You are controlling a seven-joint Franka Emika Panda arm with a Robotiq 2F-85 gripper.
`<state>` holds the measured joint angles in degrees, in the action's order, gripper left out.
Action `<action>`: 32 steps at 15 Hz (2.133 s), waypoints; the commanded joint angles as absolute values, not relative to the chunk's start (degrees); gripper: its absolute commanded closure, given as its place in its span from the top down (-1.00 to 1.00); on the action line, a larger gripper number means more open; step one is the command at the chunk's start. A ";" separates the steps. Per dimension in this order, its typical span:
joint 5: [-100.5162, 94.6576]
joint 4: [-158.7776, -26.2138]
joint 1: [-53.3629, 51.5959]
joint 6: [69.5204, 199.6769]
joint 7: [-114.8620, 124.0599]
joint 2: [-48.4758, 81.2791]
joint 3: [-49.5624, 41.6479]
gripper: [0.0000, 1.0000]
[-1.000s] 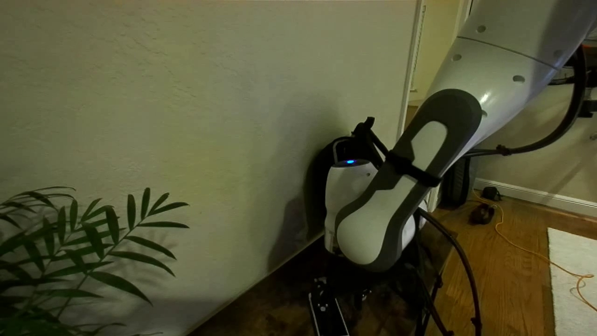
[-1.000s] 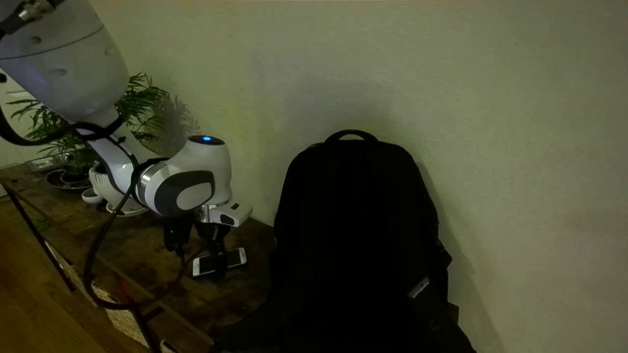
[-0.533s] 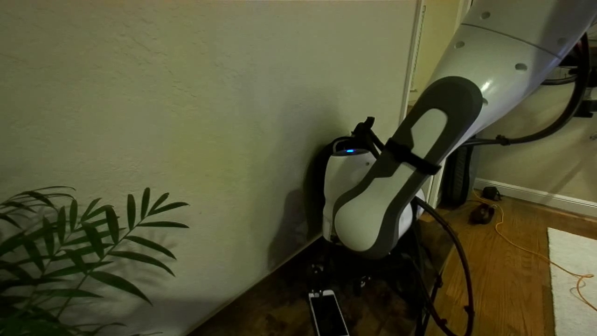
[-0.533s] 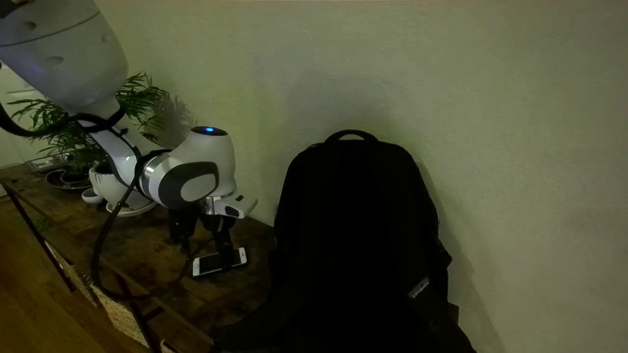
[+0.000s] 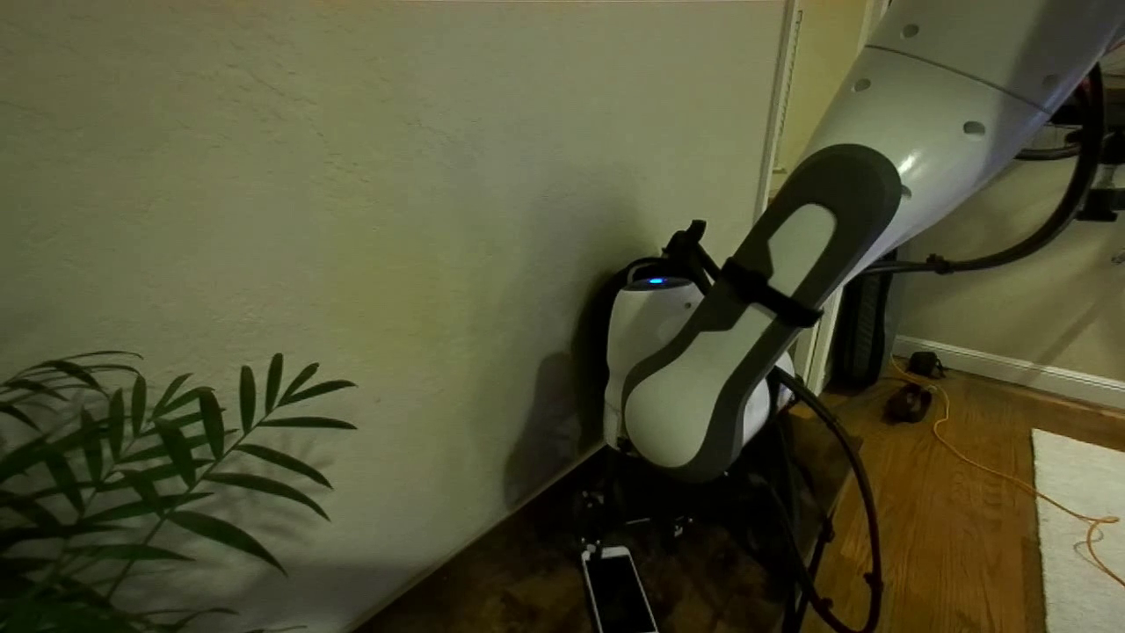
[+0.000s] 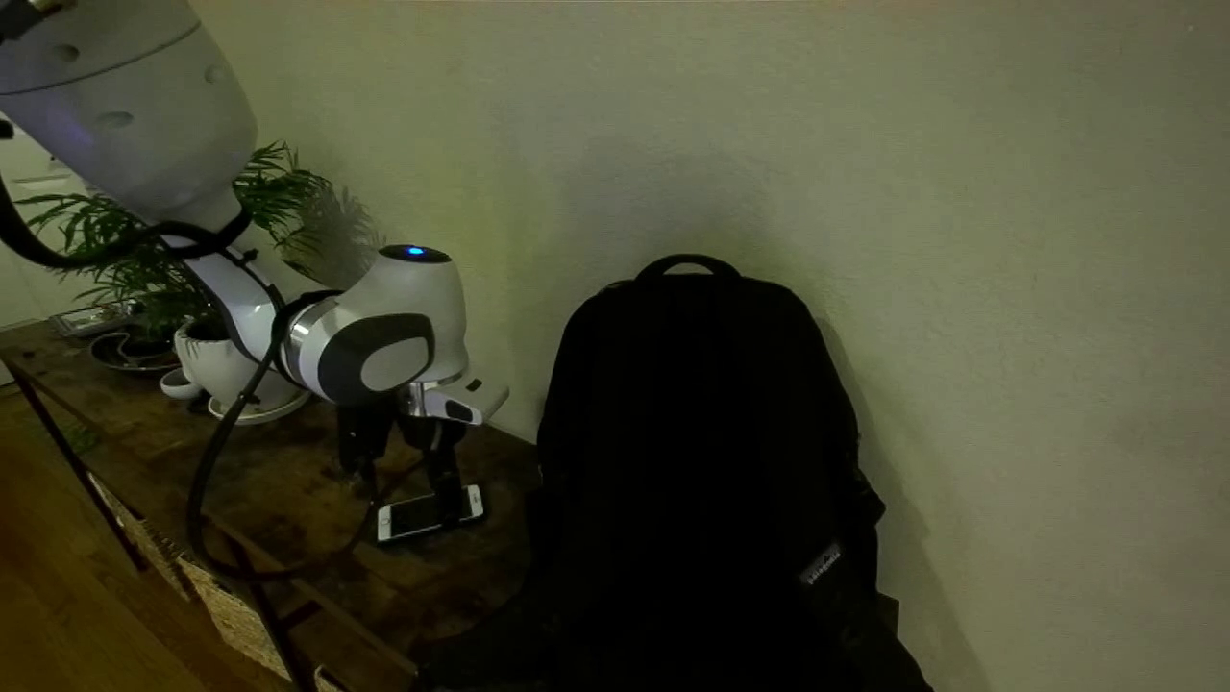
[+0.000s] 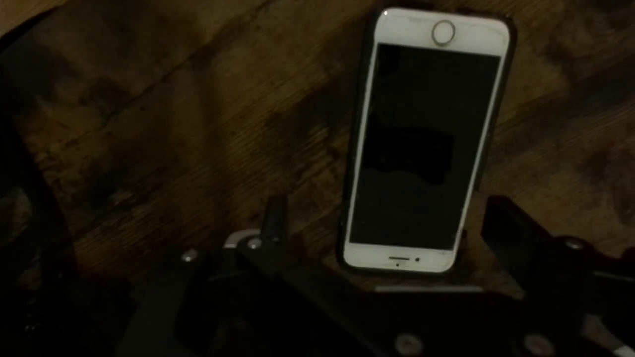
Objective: Pick up the phone and put it in the black bag.
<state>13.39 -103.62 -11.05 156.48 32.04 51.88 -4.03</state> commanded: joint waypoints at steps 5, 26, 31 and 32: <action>13.84 -99.49 -11.15 152.36 33.84 53.99 -4.29 1.00; 13.93 -90.46 -10.47 145.12 33.44 61.04 -3.04 0.60; 14.06 -90.23 -10.10 144.87 33.00 60.78 -2.66 0.14; 14.07 -90.26 -10.06 144.91 32.96 60.73 -2.64 0.14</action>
<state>13.40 -90.46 -10.96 146.55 32.64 60.81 -3.38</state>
